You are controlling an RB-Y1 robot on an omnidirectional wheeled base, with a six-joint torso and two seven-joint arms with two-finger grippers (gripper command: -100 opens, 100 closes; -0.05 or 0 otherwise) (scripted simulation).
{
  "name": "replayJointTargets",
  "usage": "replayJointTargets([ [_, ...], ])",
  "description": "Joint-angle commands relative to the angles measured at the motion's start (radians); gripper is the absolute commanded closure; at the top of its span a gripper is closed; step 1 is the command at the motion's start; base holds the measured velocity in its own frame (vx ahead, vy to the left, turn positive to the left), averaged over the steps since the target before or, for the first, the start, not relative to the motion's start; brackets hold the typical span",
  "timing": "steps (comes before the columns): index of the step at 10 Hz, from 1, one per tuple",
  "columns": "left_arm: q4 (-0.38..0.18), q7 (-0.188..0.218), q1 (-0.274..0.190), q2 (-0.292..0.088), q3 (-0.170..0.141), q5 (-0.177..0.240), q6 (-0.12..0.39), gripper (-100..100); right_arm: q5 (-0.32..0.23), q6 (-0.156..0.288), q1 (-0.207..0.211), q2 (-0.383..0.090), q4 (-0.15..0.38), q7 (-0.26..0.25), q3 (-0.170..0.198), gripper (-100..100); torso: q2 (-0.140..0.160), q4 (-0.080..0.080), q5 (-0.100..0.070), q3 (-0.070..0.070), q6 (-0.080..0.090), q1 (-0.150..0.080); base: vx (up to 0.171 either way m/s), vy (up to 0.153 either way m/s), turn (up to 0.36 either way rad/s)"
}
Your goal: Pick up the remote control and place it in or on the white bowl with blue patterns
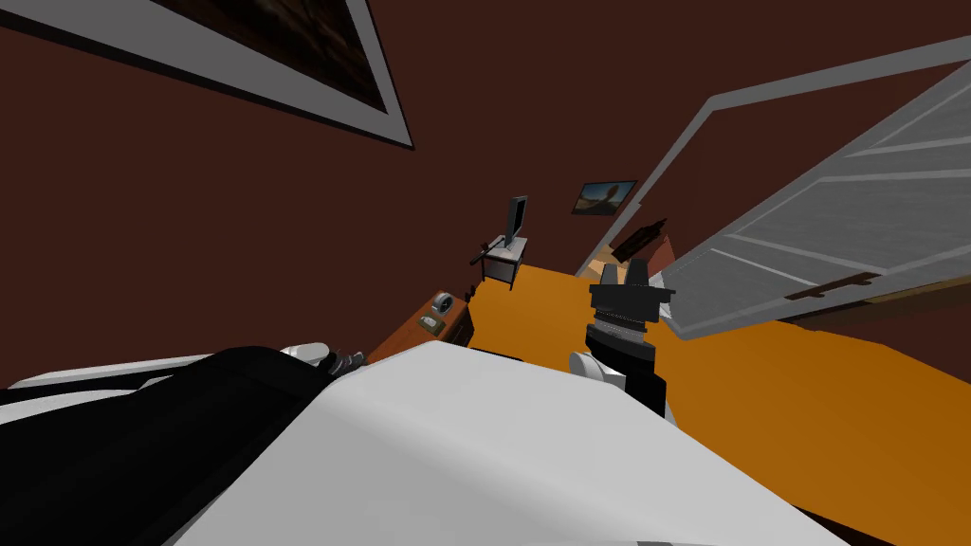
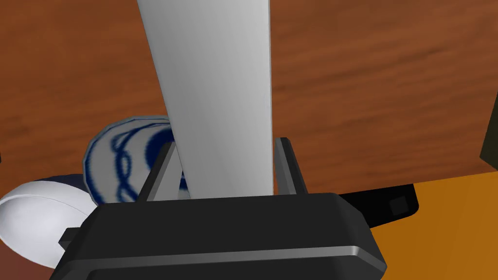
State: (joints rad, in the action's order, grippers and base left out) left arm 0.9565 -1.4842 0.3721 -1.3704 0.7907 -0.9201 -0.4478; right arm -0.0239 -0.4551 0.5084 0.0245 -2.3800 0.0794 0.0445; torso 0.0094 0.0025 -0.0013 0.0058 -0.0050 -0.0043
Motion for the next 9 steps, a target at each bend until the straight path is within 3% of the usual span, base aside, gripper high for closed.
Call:
replayJointTargets([
  [1, 0.033, -0.005, 0.007, -0.010, 0.005, 0.015, -0.016, 100, 0.000, 0.000, 0.000, 0.000, 0.000, 0.000, 0.000, 0, 0.000, 0.000, 0.000, 0.000, 0.000, 0.000, -0.144, -0.003, 0.098],
  [5, 0.086, -0.048, 0.018, -0.018, 0.030, 0.074, -0.068, 100, 0.000, 0.000, 0.000, 0.000, 0.000, 0.000, 0.000, 0, -0.002, 0.000, 0.000, -0.001, 0.000, 0.000, -0.099, 0.015, 0.091],
  [6, 0.089, -0.040, 0.028, -0.023, 0.022, 0.068, -0.053, 100, 0.000, 0.000, 0.000, 0.000, 0.000, 0.000, 0.000, 0, -0.003, 0.000, 0.000, -0.001, 0.000, -0.001, -0.040, 0.000, 0.031],
  [7, 0.095, -0.041, 0.031, -0.023, 0.024, 0.071, -0.055, -100, 0.000, 0.000, 0.000, 0.000, 0.000, 0.000, 0.000, 0, -0.006, -0.001, -0.001, -0.003, 0.002, -0.001, -0.011, -0.001, 0.002],
  [9, 0.094, -0.041, 0.031, -0.023, 0.024, 0.070, -0.055, -100, 0.000, 0.000, 0.000, 0.000, 0.000, 0.000, 0.000, 0, -0.011, -0.002, -0.001, -0.006, 0.003, -0.002, -0.003, 0.000, 0.000],
])
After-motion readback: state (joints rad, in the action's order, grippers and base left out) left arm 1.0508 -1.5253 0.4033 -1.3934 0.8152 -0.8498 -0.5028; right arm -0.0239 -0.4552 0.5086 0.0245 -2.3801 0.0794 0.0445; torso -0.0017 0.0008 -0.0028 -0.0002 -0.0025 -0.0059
